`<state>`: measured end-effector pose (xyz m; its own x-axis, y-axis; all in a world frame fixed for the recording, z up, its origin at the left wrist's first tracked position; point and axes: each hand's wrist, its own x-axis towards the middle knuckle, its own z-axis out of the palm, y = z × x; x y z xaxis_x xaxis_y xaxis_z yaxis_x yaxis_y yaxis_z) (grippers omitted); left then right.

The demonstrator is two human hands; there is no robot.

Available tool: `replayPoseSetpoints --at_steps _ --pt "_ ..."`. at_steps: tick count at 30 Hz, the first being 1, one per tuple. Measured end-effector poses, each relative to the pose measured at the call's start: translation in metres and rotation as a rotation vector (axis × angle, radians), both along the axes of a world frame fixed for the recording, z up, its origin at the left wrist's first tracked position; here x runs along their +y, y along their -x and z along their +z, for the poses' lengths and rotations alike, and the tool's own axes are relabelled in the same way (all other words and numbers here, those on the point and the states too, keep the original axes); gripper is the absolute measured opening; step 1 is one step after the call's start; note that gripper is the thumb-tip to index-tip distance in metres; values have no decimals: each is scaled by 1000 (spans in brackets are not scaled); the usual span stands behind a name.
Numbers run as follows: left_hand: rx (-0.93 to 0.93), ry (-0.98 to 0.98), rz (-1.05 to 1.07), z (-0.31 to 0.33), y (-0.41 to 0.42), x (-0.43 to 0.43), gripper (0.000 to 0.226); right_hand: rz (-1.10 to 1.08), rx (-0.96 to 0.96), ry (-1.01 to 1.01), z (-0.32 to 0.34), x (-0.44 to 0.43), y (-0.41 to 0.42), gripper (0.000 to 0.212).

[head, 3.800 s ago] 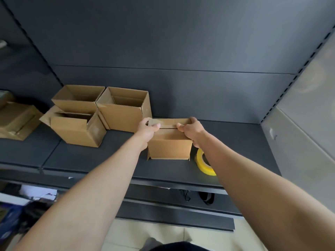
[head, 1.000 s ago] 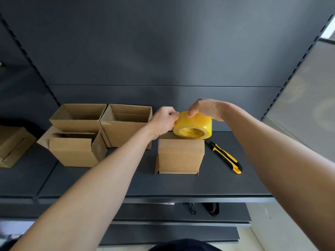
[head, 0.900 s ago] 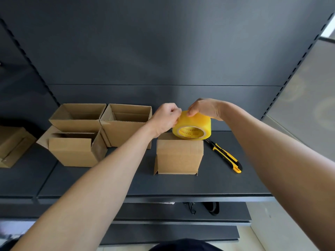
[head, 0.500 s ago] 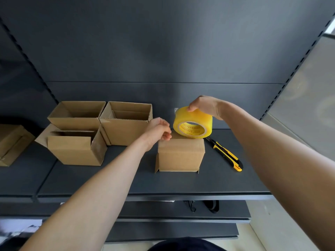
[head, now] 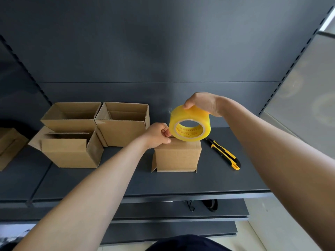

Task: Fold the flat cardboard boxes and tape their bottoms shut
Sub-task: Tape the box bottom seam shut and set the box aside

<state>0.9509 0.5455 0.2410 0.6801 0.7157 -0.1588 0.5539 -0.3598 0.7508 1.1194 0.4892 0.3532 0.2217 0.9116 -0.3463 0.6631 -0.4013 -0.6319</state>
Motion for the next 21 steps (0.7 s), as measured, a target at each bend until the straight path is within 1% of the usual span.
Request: replayPoseSetpoints --at_steps 3,4,6,7,8,10,11,13,16,17,21 --pt "48 -10 -17 1 1 1 18 40 -68 40 -8 -1 3 29" --pt "28 -3 3 2 0 1 15 52 -90 45 -8 0 4 31" --pt "-131 122 108 7 0 2 9 70 -116 58 -8 2 5 34" --pt "-233 212 157 12 1 2 17 79 -120 63 -8 4 5 33" --pt "-309 297 188 18 1 3 29 89 -120 67 -8 6 5 32" --pt "-325 368 201 29 1 4 52 111 -123 77 -9 9 6 28" --pt "-290 358 187 34 1 3 57 124 -126 83 -10 10 6 26" --pt "-228 304 140 38 -2 2 54 147 -127 88 -11 12 5 22" --pt "-266 297 122 41 -8 1 42 155 -113 71 -12 11 1 23" --pt "-292 291 141 41 -8 2 39 147 -109 62 -14 11 -1 28" --pt "-344 265 225 41 -9 3 38 92 -157 11 -25 7 -7 59"
